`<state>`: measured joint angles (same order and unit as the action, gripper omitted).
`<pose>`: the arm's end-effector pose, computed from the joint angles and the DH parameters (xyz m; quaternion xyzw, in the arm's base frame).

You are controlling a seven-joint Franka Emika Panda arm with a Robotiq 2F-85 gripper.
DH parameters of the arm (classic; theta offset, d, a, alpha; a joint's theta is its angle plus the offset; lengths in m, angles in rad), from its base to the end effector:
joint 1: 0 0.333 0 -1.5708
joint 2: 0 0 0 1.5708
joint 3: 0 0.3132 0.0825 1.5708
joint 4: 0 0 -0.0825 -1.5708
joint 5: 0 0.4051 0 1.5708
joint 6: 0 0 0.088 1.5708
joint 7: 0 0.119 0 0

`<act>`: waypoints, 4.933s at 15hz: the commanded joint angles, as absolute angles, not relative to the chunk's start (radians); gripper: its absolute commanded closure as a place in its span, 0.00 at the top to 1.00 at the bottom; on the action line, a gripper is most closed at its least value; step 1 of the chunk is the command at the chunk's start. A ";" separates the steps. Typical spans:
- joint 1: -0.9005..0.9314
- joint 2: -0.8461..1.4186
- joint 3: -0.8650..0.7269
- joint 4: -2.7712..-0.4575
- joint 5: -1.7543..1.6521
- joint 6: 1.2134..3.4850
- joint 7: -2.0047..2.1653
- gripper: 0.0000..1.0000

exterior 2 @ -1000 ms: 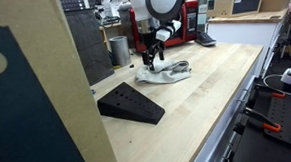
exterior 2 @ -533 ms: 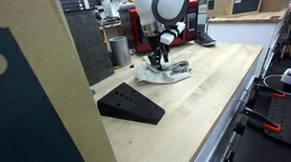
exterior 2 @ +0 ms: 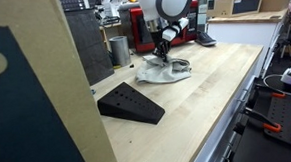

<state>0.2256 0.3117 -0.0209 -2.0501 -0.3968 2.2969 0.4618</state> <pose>0.5897 0.1105 0.2531 0.9887 0.0093 0.0175 0.1487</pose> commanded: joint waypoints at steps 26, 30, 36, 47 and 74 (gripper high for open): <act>-0.009 0.150 -0.015 -2.175 -0.121 2.337 -0.001 1.00; 0.010 0.183 0.042 -2.168 -0.041 2.236 -0.101 1.00; 0.032 0.199 0.067 -2.148 0.016 2.034 -0.084 1.00; 0.046 0.297 0.030 -2.185 -0.104 2.198 0.009 0.85; 0.157 0.208 0.153 -2.317 -0.137 2.125 -0.101 0.03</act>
<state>0.1463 0.2622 0.1537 -2.2431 -0.0719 2.1463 -0.0403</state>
